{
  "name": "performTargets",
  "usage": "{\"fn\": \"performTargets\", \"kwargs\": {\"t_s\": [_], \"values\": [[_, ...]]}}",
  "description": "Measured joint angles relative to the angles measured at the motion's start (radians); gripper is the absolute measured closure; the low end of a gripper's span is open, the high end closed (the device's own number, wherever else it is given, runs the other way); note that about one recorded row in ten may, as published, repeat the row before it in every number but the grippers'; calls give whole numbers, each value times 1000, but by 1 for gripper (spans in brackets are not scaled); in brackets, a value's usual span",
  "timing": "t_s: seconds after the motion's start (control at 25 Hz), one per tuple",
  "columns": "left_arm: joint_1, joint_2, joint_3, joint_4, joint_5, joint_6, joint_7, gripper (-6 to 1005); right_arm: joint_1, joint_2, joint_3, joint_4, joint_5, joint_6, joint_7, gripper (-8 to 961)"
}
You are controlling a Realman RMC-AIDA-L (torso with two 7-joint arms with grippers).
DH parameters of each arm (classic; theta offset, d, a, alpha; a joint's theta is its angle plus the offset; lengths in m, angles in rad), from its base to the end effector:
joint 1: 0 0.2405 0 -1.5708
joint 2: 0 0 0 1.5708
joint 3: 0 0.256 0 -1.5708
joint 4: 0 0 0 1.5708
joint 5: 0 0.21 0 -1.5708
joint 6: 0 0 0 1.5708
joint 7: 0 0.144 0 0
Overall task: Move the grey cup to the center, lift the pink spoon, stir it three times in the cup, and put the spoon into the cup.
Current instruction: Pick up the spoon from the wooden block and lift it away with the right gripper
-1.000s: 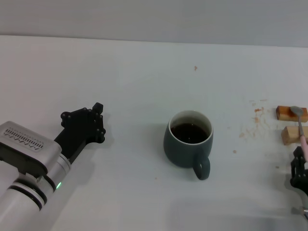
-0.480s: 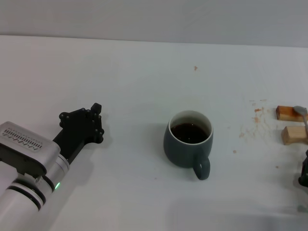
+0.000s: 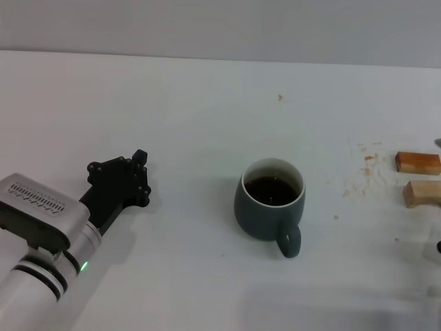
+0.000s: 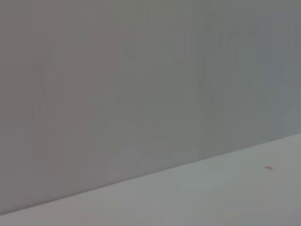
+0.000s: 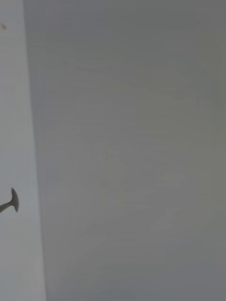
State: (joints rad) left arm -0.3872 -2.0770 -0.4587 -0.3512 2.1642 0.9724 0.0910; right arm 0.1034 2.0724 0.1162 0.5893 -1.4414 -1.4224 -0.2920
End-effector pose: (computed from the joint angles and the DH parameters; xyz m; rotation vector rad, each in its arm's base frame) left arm -0.3037 0.2971 -0.0944 -1.9732 -0.4590 -0.5096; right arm 0.3381 0.1893 -0.0642 -1.3923 0.7232 0.5439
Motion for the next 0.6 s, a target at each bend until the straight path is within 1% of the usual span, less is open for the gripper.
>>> {"fn": "performTargets", "kwargs": {"t_s": [0.08,0.16,0.2,0.28,0.36,0.4,0.48,0.56,0.6], "values": [[-2,0,-1,0,3,-7,1,1000,3,-4,0,16,-2,-24,-21,886],[-5,0,-1,0,3,-9,0,1000,9,-19,1,57,-1,-46,-72,886],[-6,0,-1,0,3,-10,0,1000,12,-31,1,86,0,-52,-97,885],[-8,0,-1,0,3,-11,0,1000,21,-64,3,157,3,-57,-145,885],[-10,0,-1,0,4,-12,0,1000,33,-92,7,217,4,-57,-178,885],[-11,0,-1,0,4,-12,0,1000,40,-109,11,248,4,-55,-194,885],[-14,0,-2,0,4,-13,0,1000,57,-154,16,335,6,-40,-230,885],[-15,0,-2,0,5,-14,1,1000,74,-209,24,441,11,-14,-274,886],[-16,0,-2,0,5,-14,2,1000,82,-242,32,498,17,6,-302,886]]}}
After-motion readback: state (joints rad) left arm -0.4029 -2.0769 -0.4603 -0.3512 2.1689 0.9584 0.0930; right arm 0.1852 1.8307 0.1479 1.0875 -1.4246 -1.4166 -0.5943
